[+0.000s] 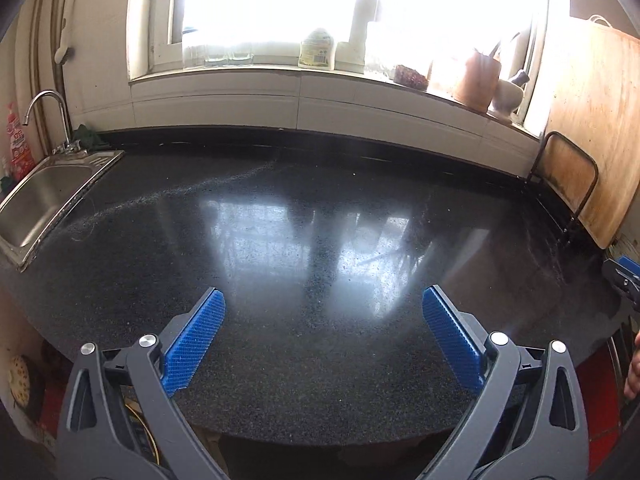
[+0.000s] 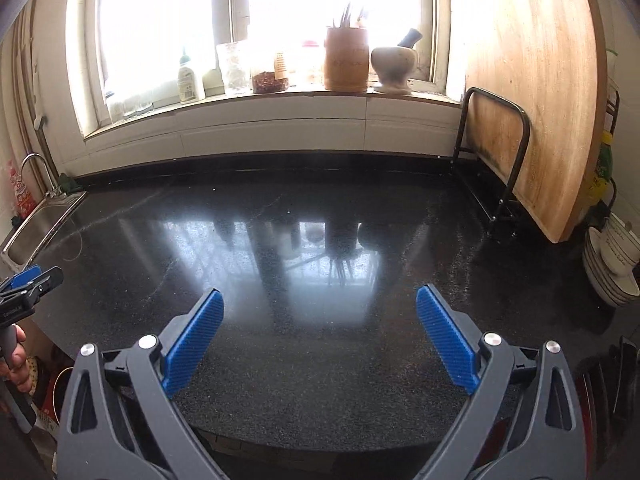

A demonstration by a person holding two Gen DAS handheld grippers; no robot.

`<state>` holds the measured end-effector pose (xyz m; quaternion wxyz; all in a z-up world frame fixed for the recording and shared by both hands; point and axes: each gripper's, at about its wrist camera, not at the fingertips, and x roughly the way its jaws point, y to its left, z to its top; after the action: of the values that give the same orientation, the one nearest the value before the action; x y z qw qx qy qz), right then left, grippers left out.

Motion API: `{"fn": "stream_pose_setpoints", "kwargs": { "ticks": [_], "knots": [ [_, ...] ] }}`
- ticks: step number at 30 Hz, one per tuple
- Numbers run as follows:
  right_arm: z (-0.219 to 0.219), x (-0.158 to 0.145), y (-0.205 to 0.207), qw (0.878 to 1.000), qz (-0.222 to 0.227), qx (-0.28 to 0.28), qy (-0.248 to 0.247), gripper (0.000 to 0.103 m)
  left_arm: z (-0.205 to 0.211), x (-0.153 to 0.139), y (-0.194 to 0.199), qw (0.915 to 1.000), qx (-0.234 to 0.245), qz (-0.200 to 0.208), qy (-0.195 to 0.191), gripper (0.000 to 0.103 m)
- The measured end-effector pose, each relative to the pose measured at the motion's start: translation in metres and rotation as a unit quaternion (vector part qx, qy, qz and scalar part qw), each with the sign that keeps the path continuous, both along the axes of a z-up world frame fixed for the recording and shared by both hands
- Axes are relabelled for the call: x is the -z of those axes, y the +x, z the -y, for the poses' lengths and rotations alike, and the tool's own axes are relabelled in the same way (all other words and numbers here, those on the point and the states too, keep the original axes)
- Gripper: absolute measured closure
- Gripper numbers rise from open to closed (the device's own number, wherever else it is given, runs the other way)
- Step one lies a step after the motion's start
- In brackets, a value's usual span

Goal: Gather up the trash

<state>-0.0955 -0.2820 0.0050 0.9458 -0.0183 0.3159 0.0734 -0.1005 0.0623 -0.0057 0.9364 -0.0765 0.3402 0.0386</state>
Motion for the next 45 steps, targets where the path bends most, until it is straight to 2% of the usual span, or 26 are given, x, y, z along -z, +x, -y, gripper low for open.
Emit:
{"fn": "stream_pose_setpoints", "kwargs": {
  "ticks": [14,45],
  "knots": [
    [0.0,-0.004,-0.001,1.0,0.004,-0.005,0.0,0.009,0.003,-0.006,-0.005,0.9999,0.003,-0.005,0.015,0.007],
    [-0.006,-0.006,-0.014,1.0,0.006,-0.006,-0.003,0.009,-0.006,-0.003,-0.017,0.9998,0.008,-0.007,0.018,0.007]
  ]
}}
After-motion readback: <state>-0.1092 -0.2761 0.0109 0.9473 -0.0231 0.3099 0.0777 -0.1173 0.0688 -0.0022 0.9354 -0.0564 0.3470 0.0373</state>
